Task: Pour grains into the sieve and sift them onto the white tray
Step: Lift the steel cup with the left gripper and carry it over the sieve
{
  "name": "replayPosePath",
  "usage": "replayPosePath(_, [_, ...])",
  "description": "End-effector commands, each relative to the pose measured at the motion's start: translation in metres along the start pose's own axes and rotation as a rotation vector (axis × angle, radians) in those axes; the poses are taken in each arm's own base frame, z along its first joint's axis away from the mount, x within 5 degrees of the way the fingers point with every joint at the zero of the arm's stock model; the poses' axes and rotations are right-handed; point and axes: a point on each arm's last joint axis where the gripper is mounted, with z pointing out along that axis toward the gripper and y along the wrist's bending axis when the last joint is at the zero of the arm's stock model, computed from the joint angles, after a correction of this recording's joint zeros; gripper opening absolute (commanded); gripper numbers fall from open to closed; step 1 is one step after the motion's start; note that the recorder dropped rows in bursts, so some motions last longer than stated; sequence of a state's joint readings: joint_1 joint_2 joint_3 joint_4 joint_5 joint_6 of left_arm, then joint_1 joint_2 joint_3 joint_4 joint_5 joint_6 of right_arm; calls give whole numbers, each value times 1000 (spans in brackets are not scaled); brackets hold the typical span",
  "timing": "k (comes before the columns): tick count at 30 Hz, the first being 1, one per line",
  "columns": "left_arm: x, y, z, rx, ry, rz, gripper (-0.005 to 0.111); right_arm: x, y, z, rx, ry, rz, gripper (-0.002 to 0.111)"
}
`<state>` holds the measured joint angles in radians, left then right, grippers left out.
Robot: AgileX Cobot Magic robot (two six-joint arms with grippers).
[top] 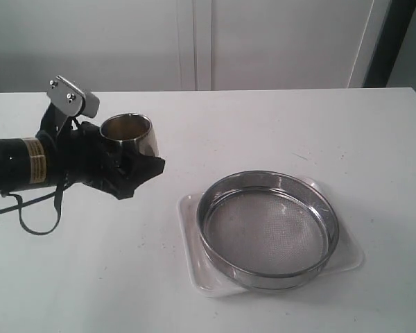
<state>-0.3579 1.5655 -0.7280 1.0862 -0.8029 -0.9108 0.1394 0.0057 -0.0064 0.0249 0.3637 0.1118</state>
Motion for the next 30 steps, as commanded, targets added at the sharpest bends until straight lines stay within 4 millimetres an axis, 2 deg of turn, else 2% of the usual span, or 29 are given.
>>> replayPosePath(1, [-25,-3,2,-36,27,23,0,1,0,0,-2,-13,-3,0])
replayPosePath(4, [-39,-17,11,-71,73,80,0,1,0,0,-2,-13,-3,0])
replayPosePath(17, [-68,-54,26,-136,117,296,0,1,0,0,-2,-13,-3,0])
replayPosePath(25, [-77,-63,28,-195,145,525,0,1,0,0,-2,-13,-3,0])
replayPosePath(30, [-78,-62,28,-217,158,661,0,1,0,0,-2,-13,-3,0])
